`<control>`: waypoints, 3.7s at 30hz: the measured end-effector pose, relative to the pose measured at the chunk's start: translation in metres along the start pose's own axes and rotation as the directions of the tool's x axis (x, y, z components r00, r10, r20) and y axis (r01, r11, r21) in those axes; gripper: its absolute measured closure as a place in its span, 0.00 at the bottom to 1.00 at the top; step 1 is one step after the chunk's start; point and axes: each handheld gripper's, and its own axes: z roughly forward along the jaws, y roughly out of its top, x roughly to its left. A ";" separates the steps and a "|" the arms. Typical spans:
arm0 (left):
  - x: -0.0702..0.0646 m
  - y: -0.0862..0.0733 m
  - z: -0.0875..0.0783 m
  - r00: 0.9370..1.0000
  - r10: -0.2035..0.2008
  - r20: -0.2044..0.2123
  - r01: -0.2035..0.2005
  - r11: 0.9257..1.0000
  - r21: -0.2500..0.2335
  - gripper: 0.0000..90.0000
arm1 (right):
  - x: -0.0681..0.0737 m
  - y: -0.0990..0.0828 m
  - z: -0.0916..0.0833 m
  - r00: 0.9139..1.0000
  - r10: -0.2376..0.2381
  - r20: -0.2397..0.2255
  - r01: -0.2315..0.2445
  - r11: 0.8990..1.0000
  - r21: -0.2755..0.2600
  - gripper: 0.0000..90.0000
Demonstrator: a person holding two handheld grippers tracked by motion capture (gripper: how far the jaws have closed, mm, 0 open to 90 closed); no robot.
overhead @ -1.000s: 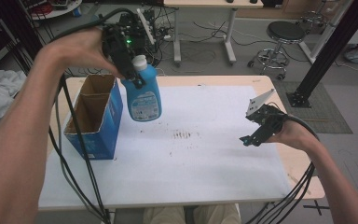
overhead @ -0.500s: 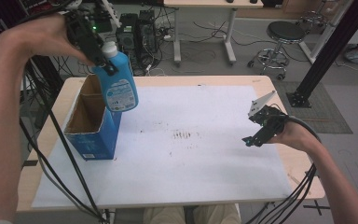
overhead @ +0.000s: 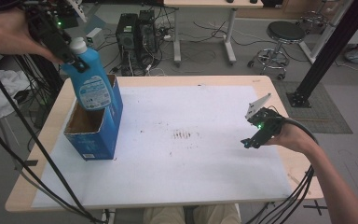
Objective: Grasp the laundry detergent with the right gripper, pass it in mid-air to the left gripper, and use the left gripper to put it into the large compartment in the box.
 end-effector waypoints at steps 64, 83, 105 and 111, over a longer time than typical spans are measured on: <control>0.015 -0.063 0.149 0.999 -0.029 0.043 0.023 0.991 0.132 0.42 | 0.015 -0.007 0.030 1.000 0.013 -0.023 -0.013 1.000 0.027 0.14; 0.010 -0.068 0.175 0.999 0.016 0.041 -0.023 0.986 0.163 0.42 | 0.018 -0.009 0.033 0.999 0.019 -0.027 -0.018 0.999 0.031 0.14; 0.007 -0.066 0.181 0.999 0.029 0.031 -0.035 0.982 0.185 0.42 | 0.020 -0.009 0.035 0.999 0.014 -0.031 -0.013 0.999 0.032 0.14; 0.007 -0.065 0.181 0.999 0.029 0.032 -0.035 0.981 0.190 0.42 | 0.021 -0.009 0.035 0.999 0.014 -0.031 -0.013 1.000 0.029 0.14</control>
